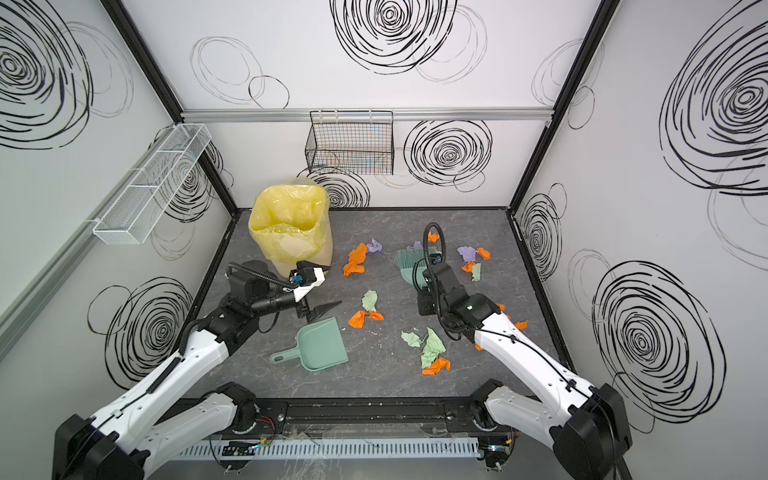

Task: Sweep away the paper scraps from the table
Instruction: 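Lift the brush with the right gripper while the left gripper reaches toward it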

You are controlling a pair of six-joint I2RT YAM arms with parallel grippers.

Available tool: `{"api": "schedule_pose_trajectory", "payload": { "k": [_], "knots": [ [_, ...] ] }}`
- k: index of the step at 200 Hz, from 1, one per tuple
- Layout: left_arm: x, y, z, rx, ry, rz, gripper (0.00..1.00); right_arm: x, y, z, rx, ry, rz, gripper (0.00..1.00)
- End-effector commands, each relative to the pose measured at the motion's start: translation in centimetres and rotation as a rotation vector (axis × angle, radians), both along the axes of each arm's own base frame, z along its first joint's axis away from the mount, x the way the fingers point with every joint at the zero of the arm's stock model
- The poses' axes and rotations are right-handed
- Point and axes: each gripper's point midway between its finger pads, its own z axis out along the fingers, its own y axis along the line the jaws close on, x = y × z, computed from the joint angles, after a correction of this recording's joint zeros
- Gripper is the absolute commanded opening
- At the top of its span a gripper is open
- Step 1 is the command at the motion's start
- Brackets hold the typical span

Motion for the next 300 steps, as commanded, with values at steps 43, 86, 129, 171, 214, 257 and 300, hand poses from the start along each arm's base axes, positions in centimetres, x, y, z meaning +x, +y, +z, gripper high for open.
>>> {"api": "schedule_pose_trajectory", "payload": {
  "k": [43,86,129,171,214,257,300],
  "knots": [
    [-0.6,-6.2,-0.7,-0.087,0.527,-0.28,0.89,-0.1,1.2,2.5,0.029,-0.07,0.012,0.13],
    [-1.5,-9.8,-0.9,-0.095,0.705,-0.384,0.89,-0.1,2.1,4.2,0.022,-0.127,0.029,0.13],
    [1.1,-12.0,-1.5,-0.164,0.906,-0.383,0.83,-0.4,3.2,5.6,0.058,-0.191,0.053,0.14],
    [3.8,-13.4,-1.0,-0.243,0.949,-0.335,0.8,-0.6,3.9,6.4,0.084,-0.221,0.063,0.14],
    [5.9,-13.9,0.3,-0.323,0.952,-0.305,0.78,-0.7,4.9,6.5,0.101,-0.221,0.08,0.15],
    [6.6,-14.3,0.1,-0.324,0.961,-0.285,0.71,-0.8,5.7,6.1,0.11,-0.221,0.091,0.14],
    [6.3,-14.5,0.6,-0.323,0.945,-0.294,0.52,-0.7,5.8,6.2,0.123,-0.235,0.083,0.14]
  ]
}}
